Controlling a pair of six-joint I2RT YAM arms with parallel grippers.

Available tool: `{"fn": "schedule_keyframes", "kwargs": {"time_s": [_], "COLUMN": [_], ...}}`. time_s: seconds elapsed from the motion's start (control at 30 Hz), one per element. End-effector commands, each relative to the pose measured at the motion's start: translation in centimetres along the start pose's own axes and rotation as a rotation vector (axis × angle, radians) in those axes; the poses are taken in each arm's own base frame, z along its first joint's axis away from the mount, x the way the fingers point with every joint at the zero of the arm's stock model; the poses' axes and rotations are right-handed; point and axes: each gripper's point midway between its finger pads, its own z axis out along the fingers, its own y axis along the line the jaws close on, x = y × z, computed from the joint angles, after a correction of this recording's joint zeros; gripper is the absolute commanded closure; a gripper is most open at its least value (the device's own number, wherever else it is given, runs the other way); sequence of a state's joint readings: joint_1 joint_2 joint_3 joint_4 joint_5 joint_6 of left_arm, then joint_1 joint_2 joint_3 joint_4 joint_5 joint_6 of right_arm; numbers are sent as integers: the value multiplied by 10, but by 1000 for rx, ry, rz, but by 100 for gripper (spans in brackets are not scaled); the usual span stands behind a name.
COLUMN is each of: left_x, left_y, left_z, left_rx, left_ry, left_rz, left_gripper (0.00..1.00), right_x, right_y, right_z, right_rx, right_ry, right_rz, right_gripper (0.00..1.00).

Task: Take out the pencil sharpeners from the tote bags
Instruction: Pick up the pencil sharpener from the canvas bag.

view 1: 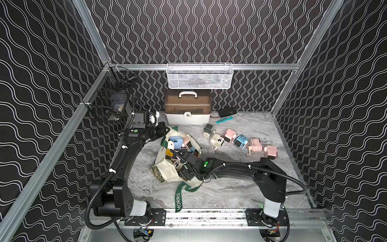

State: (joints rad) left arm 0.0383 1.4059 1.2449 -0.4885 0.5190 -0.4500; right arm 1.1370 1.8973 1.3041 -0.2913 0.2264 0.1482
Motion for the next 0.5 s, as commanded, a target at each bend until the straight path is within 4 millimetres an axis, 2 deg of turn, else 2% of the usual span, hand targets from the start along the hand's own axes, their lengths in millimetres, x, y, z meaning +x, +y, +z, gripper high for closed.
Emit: {"fn": "schedule_keyframes", "kwargs": {"time_s": [0.0, 0.13, 0.23, 0.47], "left_x": [-20, -19, -19, -19], "left_y": [-16, -15, -16, -15], "left_z": [-8, -8, -9, -9], "left_rx": [49, 45, 45, 43], "left_ry": [-77, -74, -79, -79], "left_rz": [46, 44, 46, 45], "left_gripper": [100, 100, 100, 100], "right_x": [23, 23, 20, 2], "right_y": [-4, -1, -7, -10], "right_z": [12, 13, 10, -13], "right_rx": [23, 11, 40, 19], "right_ry": [101, 97, 71, -44], "right_rz": [-4, 3, 12, 46], "right_gripper": [22, 28, 32, 42]}}
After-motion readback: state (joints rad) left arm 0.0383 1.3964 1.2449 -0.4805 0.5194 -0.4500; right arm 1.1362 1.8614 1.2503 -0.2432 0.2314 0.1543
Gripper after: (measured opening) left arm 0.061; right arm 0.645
